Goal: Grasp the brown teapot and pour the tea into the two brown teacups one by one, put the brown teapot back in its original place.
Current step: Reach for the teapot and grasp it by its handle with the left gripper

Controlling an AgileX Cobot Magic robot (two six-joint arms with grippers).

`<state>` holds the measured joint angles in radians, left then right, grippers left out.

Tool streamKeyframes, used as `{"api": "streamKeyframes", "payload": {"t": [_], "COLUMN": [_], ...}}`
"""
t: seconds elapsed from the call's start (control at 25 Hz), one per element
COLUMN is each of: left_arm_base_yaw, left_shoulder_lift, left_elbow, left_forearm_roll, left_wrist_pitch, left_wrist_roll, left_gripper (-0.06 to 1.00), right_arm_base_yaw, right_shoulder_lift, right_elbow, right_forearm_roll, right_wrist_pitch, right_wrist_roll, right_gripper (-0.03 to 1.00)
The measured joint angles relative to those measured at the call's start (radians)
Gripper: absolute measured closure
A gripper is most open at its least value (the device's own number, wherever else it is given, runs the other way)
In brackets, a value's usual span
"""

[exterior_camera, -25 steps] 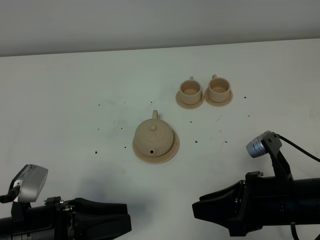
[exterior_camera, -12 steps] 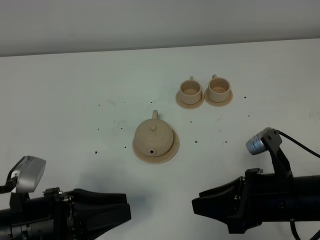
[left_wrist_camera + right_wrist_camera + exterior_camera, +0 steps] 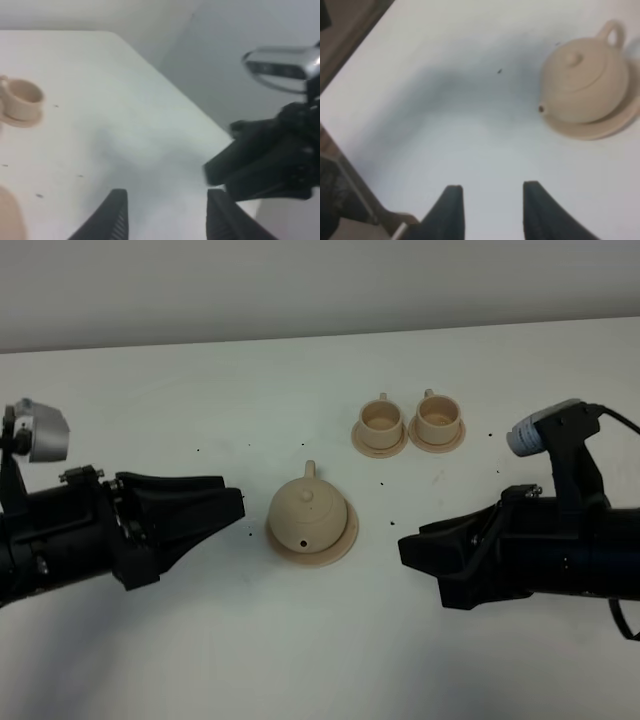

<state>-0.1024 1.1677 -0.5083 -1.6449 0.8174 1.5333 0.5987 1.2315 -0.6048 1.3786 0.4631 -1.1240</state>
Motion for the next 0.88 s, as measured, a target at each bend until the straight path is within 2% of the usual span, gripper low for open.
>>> {"api": "streamKeyframes", "payload": {"t": [0.16,0.24,0.4,0.52,0.64,0.76,0.88], "left_arm_base_yaw": [0.000,0.000,0.000,0.000,0.000,0.000,0.000], "left_shoulder_lift": [0.000,0.000,0.001,0.001,0.001,0.001,0.001], "left_elbow": [-0.084,-0.112,-0.141,-0.142,-0.142,-0.142,-0.142], "left_forearm_roll": [0.152,0.233,0.323,0.337,0.340,0.342,0.342], "left_wrist_pitch": [-0.082,-0.121,-0.172,-0.193,-0.200,-0.201,-0.201], "left_wrist_roll": [-0.103,-0.164,-0.237,-0.245,-0.245,-0.241,-0.232], "left_gripper": [0.53,0.53,0.53,0.53,0.53,0.53,0.53], "right_arm_base_yaw": [0.000,0.000,0.000,0.000,0.000,0.000,0.000], "right_shoulder_lift": [-0.049,-0.085,-0.175,-0.269,-0.361,-0.466,-0.589], "right_elbow": [-0.080,-0.118,-0.170,-0.174,-0.174,-0.144,-0.055], "right_forearm_roll": [-0.354,-0.584,-1.031,-1.281,-1.400,-1.428,-1.430], "right_wrist_pitch": [0.006,0.041,0.183,0.333,0.478,0.554,0.585], "right_wrist_roll": [0.326,0.518,0.941,1.183,1.286,1.278,1.256], "right_gripper": [0.65,0.65,0.65,0.65,0.65,0.65,0.65]}}
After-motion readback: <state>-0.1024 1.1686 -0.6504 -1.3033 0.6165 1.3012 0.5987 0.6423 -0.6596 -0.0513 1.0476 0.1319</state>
